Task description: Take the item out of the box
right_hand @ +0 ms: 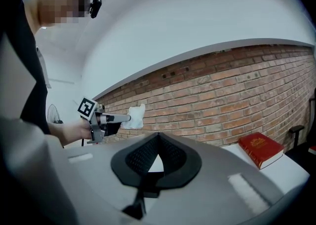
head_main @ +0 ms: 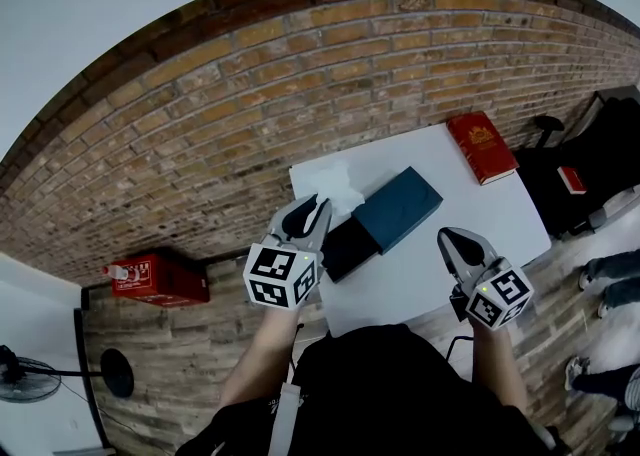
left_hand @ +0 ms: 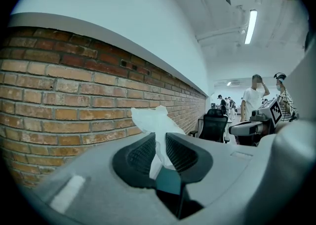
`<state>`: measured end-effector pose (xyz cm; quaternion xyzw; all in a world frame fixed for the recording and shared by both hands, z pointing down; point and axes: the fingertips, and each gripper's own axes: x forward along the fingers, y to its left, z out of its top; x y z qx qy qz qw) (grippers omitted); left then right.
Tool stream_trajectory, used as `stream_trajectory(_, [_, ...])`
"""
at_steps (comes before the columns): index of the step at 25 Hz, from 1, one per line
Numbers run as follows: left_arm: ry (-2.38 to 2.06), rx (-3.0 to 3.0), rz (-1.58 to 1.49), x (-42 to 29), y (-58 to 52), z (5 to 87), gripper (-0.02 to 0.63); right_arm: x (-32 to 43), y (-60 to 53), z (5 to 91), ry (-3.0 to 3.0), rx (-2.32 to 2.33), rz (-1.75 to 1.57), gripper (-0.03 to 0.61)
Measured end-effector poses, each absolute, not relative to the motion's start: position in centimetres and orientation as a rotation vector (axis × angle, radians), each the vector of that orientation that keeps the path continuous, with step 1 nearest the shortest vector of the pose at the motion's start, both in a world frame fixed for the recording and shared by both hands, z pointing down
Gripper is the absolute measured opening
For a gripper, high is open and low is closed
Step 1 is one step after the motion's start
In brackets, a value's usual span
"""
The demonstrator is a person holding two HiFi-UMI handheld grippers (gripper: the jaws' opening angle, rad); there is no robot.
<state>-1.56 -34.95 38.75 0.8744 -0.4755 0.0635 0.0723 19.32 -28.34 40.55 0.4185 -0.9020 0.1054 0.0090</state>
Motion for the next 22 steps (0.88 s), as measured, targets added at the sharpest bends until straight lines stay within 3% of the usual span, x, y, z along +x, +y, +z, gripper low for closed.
stream_trajectory(22, [-1.495, 2.587, 0.178, -3.4, -35.9, 39.0, 0.071, 19.2, -29.5, 39.1, -2.799, 1.400, 0.272, -0.002])
